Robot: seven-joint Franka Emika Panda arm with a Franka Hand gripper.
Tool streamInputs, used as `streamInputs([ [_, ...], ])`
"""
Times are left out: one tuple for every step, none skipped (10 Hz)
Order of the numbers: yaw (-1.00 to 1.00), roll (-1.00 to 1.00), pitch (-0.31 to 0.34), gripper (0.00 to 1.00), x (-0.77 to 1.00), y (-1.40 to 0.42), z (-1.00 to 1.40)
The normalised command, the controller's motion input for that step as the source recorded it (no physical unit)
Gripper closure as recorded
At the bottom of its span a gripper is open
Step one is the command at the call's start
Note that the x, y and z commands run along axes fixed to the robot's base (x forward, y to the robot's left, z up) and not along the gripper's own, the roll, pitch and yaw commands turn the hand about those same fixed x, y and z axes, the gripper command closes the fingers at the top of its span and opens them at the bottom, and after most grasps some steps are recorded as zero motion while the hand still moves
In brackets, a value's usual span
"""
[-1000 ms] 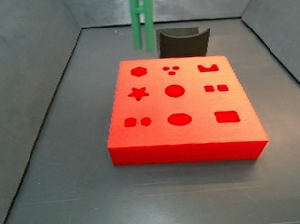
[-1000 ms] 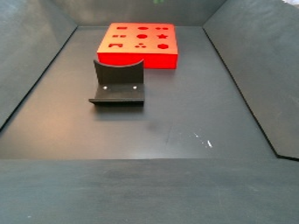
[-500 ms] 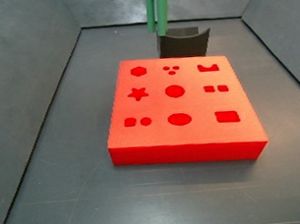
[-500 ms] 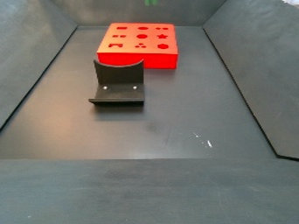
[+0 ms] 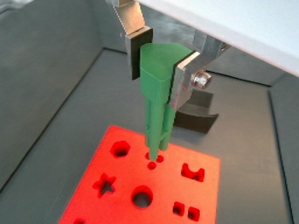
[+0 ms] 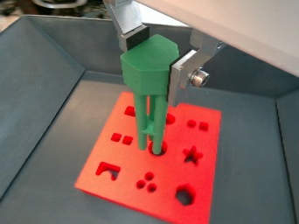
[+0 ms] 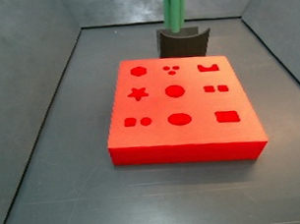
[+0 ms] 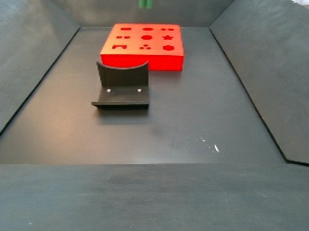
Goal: Insert the 3 prong object.
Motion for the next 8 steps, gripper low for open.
streamInputs([
  [-0.33, 0.00, 0.123, 1.00, 0.44, 0.41, -0.42],
  [-0.21, -0.05, 0.211, 1.00, 0.39, 0.23, -0.54],
  [-0.10, -0.03, 0.194, 1.00, 0.35, 0.05, -0.61],
  [-0.12, 0.04, 0.234, 1.00, 0.24, 0.00, -0.51],
  [-0.12, 0.08, 0.237, 1.00, 0.02, 0.00, -0.37],
  [-0.06, 0.00, 0.000, 1.00, -0.05, 0.00, -0.03],
  [0.00, -0.01, 0.000, 1.00, 0.00, 0.00, 0.00],
  [0.00, 0.00, 0.000, 1.00, 0.00, 0.08, 0.00],
])
